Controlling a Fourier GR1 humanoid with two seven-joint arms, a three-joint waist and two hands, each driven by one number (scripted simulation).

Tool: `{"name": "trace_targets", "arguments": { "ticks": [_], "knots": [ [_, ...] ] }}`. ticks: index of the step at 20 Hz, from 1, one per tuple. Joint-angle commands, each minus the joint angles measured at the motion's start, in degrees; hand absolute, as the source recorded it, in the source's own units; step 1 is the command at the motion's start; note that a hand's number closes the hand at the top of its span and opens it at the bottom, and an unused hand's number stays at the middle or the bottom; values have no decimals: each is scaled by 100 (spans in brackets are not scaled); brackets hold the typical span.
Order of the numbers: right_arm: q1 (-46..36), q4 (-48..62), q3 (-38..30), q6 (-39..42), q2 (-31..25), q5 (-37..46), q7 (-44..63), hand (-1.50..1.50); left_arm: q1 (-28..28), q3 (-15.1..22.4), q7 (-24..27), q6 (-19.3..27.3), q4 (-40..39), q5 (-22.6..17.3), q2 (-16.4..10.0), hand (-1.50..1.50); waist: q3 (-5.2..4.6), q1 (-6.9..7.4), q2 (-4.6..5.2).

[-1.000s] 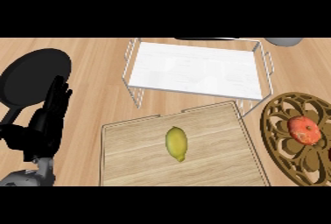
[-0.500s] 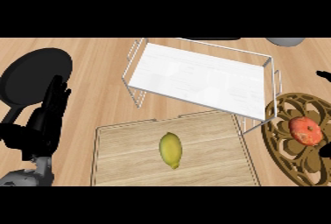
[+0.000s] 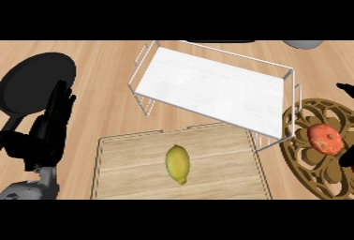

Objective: Pick the squash from the placemat and place it in the tiered shelf

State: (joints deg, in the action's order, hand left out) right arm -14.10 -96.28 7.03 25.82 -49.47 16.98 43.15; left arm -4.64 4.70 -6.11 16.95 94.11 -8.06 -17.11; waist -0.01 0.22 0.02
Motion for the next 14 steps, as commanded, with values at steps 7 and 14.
{"name": "trace_targets", "arguments": {
  "ticks": [7, 14],
  "knots": [
    [155, 746, -381, 55, 623, 958, -1011, -150, -99, -98, -412, -167, 210, 307, 215, 0, 1, -3, 1],
    [809, 436, -544, -72, 1102, 1620, -1257, -150, -80, -302, -383, -321, 195, 458, 385, 0, 1, -28, -6]
  ]
}}
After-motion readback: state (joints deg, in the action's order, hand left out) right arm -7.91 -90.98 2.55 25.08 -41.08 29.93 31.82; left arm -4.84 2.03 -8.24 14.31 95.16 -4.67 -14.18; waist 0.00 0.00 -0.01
